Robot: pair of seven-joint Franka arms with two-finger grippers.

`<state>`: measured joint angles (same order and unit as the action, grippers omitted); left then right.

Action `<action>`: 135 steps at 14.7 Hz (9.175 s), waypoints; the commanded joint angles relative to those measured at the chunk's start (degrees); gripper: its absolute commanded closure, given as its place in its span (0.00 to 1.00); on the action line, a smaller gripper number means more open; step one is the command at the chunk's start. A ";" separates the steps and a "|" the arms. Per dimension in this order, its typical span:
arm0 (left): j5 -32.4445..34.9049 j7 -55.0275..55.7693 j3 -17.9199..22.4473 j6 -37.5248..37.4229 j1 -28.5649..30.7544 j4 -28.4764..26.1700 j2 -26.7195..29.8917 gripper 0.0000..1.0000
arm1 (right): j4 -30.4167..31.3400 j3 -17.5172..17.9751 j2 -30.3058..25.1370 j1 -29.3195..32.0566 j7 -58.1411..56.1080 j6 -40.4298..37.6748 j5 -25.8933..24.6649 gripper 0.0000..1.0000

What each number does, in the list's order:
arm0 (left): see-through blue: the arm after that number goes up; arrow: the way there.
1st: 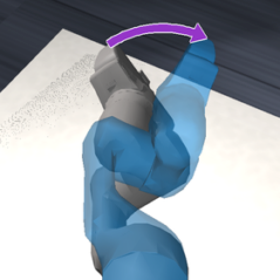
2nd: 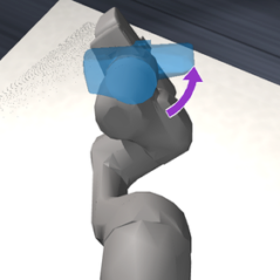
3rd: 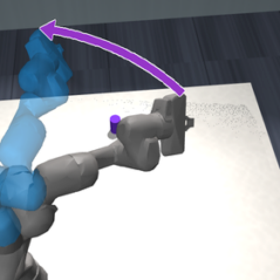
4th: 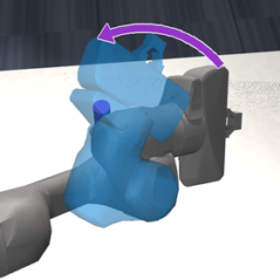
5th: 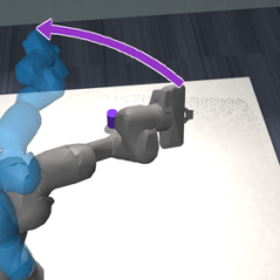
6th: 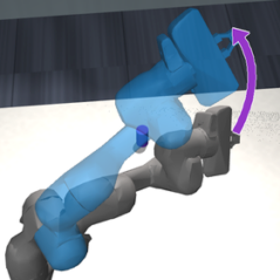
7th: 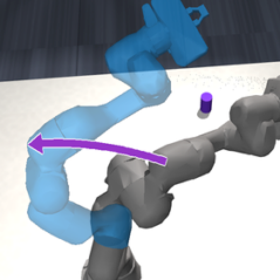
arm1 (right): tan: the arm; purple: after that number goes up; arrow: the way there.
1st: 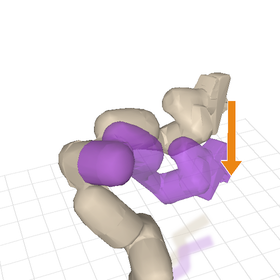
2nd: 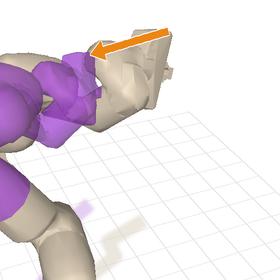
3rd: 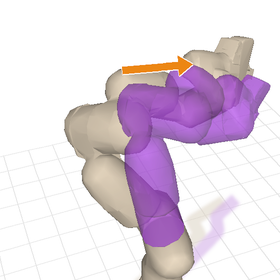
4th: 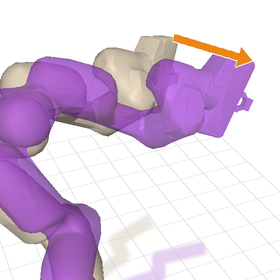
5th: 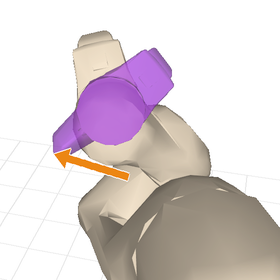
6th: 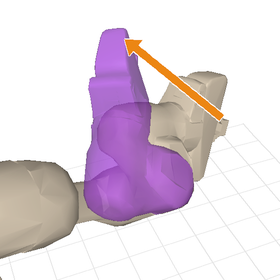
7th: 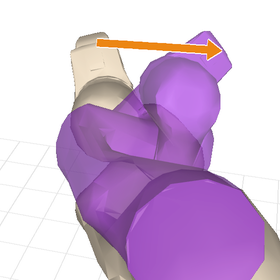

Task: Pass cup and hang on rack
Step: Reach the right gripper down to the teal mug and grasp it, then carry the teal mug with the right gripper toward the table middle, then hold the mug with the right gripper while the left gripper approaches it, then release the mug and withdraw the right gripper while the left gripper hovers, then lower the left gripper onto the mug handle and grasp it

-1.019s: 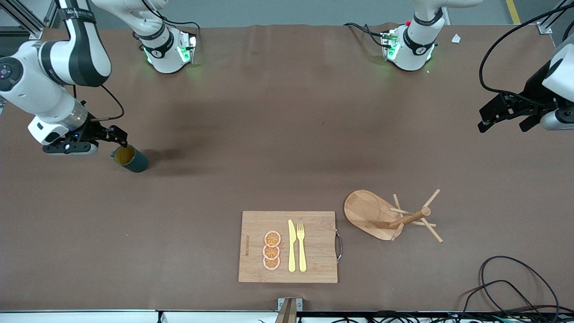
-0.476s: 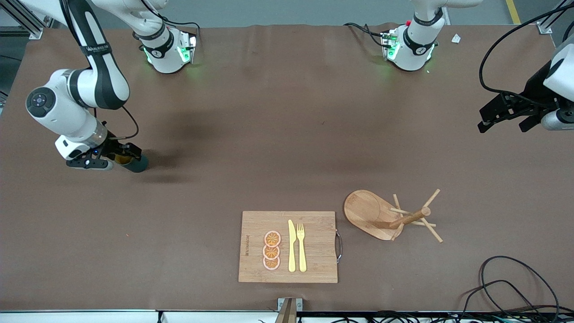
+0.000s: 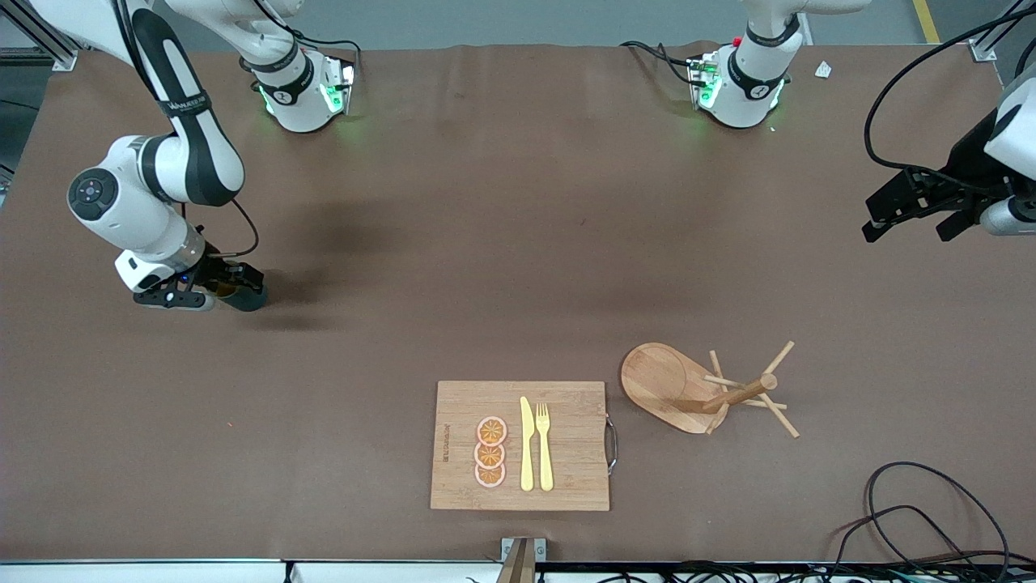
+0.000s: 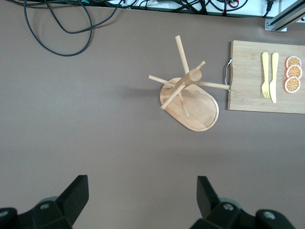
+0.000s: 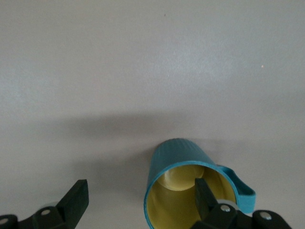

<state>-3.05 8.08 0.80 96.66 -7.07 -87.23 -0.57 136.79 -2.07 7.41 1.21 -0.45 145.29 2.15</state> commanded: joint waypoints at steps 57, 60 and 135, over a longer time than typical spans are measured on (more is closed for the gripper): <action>-2.22 -3.43 0.34 0.99 4.52 -0.05 -1.89 0.00 | -52.67 1.98 29.85 -54.30 114.79 -17.93 1.01 1.00; -1.69 0.61 0.17 0.99 4.25 -0.14 -1.89 0.00 | -54.09 1.89 32.31 -55.79 115.50 -18.37 0.31 1.00; 58.50 124.98 -25.06 -1.12 -47.16 -6.81 -43.37 0.00 | -48.20 -3.73 -10.40 0.01 -15.45 -59.42 -3.03 0.00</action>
<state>53.11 130.20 -24.56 95.69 -53.78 -93.07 -43.14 89.09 -5.94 -3.21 0.37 -15.30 86.24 -1.34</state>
